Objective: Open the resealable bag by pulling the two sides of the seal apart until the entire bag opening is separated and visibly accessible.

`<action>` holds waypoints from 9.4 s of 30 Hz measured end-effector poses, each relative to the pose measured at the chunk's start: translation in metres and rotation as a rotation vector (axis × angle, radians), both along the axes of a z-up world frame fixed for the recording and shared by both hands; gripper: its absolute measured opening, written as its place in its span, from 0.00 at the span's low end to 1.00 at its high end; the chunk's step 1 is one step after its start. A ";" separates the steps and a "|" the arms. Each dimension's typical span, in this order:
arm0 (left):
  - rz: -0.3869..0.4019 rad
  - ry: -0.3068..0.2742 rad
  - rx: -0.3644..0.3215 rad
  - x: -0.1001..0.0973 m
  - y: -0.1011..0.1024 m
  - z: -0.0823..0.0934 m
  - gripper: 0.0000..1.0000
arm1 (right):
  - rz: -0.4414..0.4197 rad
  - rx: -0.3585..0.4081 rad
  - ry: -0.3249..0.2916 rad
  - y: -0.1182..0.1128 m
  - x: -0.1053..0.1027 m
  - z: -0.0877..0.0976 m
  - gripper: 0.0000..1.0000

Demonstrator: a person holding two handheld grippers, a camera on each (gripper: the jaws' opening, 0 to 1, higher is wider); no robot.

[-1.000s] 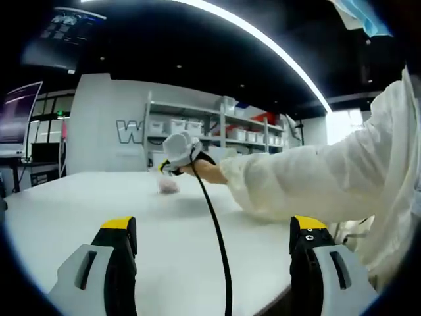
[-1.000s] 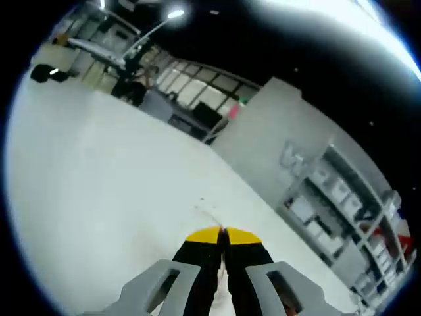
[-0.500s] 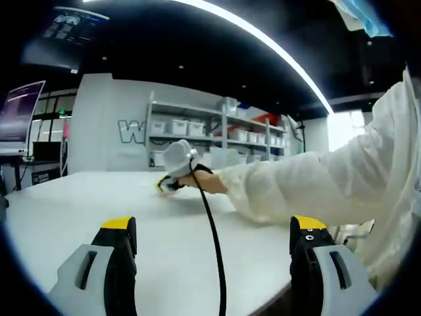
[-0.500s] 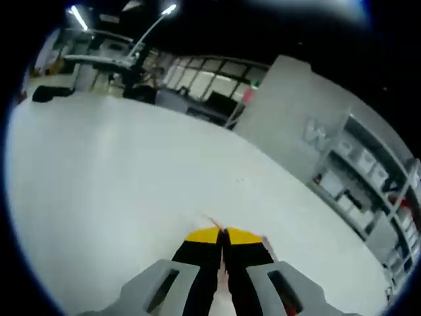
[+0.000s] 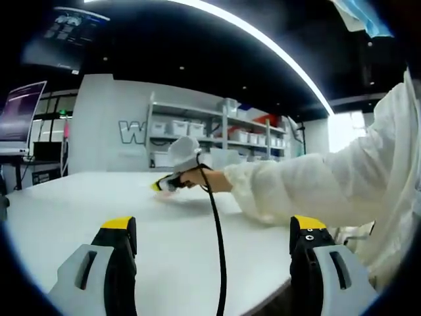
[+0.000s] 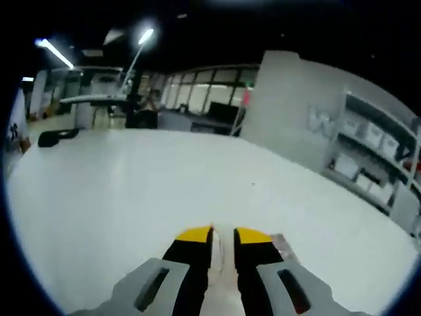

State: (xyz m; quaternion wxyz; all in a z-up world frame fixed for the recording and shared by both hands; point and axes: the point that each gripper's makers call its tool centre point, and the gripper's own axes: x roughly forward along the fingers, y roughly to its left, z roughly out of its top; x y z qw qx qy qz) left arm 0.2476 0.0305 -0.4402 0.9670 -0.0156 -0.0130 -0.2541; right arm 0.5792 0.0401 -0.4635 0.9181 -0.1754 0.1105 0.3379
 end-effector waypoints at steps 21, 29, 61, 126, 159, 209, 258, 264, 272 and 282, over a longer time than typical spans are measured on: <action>-0.004 -0.005 0.013 0.000 -0.002 0.002 0.96 | 0.003 0.113 -0.031 -0.003 0.000 0.017 0.45; -0.013 -0.005 0.016 -0.001 -0.006 0.002 0.96 | -0.001 0.111 -0.029 -0.004 -0.003 0.018 0.62; -0.021 -0.016 0.025 -0.010 -0.014 0.007 0.96 | 0.021 0.111 -0.124 -0.029 -0.029 0.041 0.99; -0.044 -0.011 0.029 -0.011 -0.025 0.005 0.96 | -0.030 0.118 -0.136 -0.099 -0.059 0.035 0.91; -0.041 -0.014 0.016 -0.013 -0.025 0.005 0.96 | 0.068 0.317 -0.057 -0.096 -0.108 0.049 0.90; -0.050 -0.008 0.004 -0.010 -0.028 0.003 0.96 | 0.021 0.240 -0.210 -0.132 -0.173 0.048 0.87; -0.033 0.000 -0.007 -0.004 -0.024 0.000 0.95 | 0.029 0.238 -0.238 -0.155 -0.249 0.036 0.85; -0.031 0.003 -0.006 -0.004 -0.023 0.000 0.95 | 0.017 0.245 -0.239 -0.158 -0.253 0.034 0.85; 0.011 -0.004 0.007 0.004 -0.014 0.002 0.94 | -0.034 0.247 -0.280 -0.172 -0.266 0.039 0.84; 0.039 -0.007 0.003 0.013 -0.006 0.002 0.94 | -0.144 0.280 -0.282 -0.212 -0.278 0.042 0.84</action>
